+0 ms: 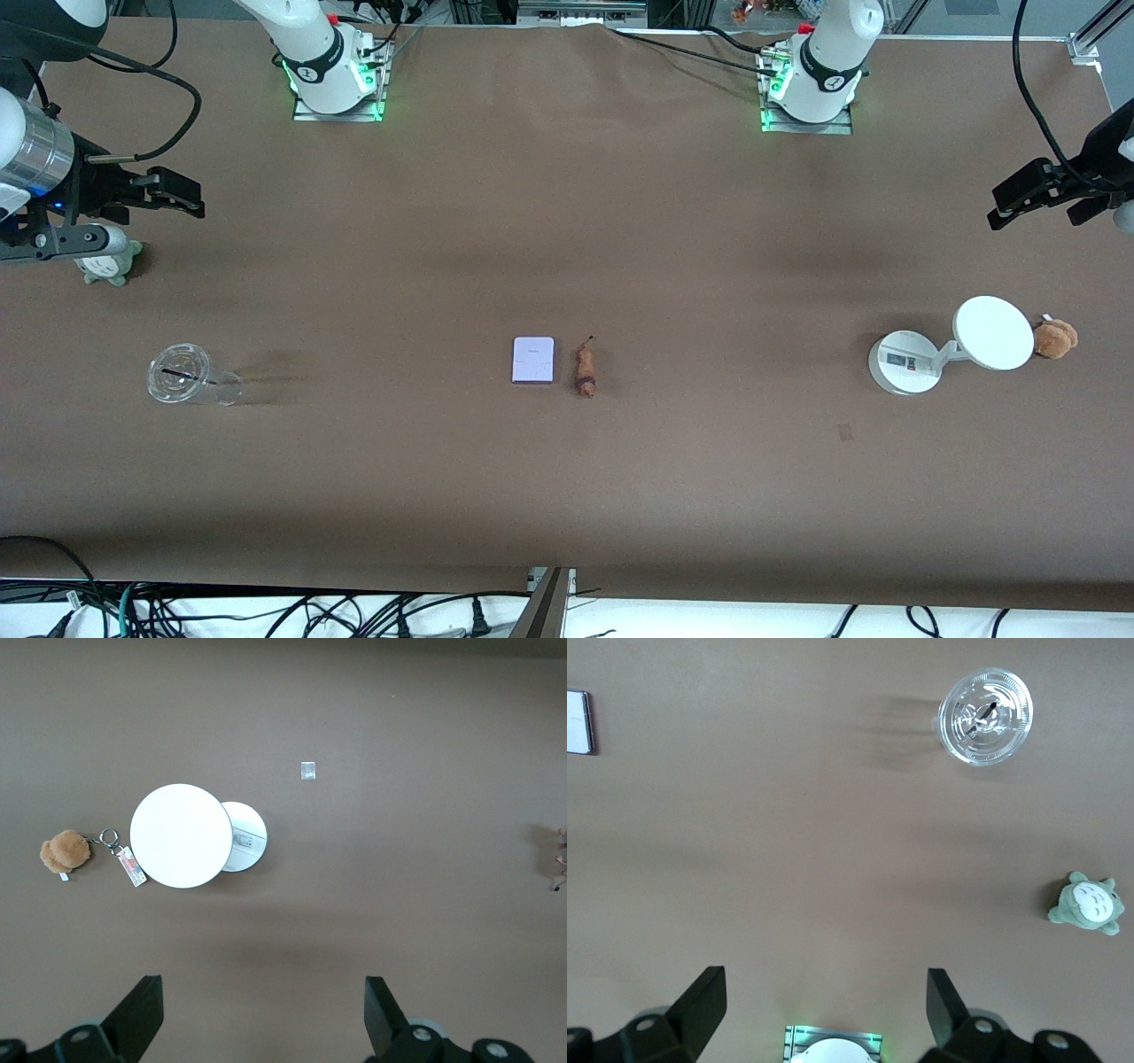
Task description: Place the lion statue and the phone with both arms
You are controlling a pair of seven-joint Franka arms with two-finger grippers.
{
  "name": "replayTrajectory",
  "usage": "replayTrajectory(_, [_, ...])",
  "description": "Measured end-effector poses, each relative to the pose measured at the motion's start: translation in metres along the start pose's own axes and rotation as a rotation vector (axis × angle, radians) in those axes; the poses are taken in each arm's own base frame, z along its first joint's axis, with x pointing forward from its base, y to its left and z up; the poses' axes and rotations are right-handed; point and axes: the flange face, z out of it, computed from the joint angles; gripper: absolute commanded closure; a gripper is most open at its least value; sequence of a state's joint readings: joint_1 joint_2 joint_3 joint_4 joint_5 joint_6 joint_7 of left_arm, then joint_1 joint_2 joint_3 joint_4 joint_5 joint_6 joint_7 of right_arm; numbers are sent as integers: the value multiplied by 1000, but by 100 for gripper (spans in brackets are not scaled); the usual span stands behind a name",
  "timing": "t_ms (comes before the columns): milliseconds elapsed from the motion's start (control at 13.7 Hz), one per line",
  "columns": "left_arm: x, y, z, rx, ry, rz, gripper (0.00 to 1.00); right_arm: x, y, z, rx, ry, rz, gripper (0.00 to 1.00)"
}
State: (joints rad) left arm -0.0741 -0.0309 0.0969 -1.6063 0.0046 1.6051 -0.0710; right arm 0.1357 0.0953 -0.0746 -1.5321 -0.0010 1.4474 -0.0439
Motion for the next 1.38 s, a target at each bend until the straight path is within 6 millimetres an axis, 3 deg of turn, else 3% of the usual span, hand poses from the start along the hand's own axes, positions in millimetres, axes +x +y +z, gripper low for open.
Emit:
replayTrajectory(1093, [1,-1,1,0,-3,-2,0,0,0,1,0,-1,1,0])
replayTrajectory(1385, [7,1,15,5,-27,-2,0,0,0,1,0,0,1,0])
